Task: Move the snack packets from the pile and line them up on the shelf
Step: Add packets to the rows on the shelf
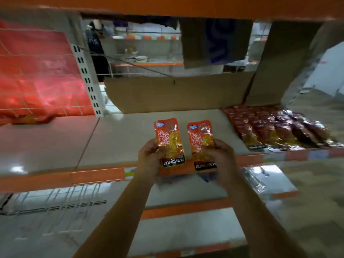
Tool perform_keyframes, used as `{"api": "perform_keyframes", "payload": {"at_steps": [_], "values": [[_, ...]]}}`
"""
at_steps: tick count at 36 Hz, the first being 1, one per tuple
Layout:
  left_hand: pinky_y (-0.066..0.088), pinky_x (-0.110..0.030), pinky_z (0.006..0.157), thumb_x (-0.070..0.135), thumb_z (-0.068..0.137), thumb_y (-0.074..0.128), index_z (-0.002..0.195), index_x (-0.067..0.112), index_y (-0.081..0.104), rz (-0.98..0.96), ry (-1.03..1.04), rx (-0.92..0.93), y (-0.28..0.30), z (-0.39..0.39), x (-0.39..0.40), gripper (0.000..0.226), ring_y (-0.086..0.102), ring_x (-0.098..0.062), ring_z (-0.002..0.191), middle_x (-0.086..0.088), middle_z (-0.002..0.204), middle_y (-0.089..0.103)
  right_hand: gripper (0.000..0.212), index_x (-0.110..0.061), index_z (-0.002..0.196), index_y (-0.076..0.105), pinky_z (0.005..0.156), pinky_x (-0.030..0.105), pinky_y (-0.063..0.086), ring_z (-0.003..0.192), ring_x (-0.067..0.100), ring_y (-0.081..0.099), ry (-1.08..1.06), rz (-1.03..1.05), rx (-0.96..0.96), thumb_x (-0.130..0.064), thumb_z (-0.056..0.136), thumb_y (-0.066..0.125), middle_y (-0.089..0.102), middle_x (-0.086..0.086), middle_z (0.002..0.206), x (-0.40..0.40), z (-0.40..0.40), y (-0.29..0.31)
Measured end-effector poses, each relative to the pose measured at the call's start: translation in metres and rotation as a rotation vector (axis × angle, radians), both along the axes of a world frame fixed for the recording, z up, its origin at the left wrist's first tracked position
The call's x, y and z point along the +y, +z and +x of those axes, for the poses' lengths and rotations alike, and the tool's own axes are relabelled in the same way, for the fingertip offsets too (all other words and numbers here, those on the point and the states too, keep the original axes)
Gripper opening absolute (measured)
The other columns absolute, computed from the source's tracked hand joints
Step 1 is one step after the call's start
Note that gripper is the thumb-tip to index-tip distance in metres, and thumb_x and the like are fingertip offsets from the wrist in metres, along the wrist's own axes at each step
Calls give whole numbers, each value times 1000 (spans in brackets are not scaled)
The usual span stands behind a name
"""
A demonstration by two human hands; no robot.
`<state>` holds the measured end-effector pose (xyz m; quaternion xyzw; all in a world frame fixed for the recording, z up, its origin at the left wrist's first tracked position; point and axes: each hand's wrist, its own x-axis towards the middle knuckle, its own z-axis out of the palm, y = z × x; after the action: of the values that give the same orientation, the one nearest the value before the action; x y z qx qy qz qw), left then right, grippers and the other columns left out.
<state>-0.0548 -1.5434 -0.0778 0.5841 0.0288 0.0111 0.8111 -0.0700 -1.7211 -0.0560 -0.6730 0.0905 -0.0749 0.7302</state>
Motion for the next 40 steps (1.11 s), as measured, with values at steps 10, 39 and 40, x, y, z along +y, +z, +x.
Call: {"api": "perform_keyframes", "payload": {"at_steps": [10, 39, 40], "values": [[56, -27, 62, -13, 79, 59, 94, 2, 64, -2, 93, 61, 3, 28, -184, 22, 68, -18, 70, -3, 77, 71, 35, -9, 100, 59, 69, 30, 43, 81, 20, 56, -19, -349, -55, 16, 77, 51, 62, 2, 89, -191, 43, -16], [49, -48, 94, -1, 81, 65, 94, 14, 66, 242, 270, 195, -3, 58, -235, 20, 62, -31, 101, -10, 103, 66, 51, -19, 139, 36, 101, 34, 32, 121, 28, 31, 162, -1374, 63, -19, 90, 49, 36, 10, 130, -236, 58, -32], [48, -48, 94, 0, 81, 65, 95, 13, 65, 251, 267, 194, -2, 58, -236, 20, 62, -31, 101, -9, 103, 66, 52, -20, 140, 35, 101, 34, 31, 121, 28, 31, 165, -1374, 63, -20, 90, 50, 36, 9, 130, -236, 57, -32]]}}
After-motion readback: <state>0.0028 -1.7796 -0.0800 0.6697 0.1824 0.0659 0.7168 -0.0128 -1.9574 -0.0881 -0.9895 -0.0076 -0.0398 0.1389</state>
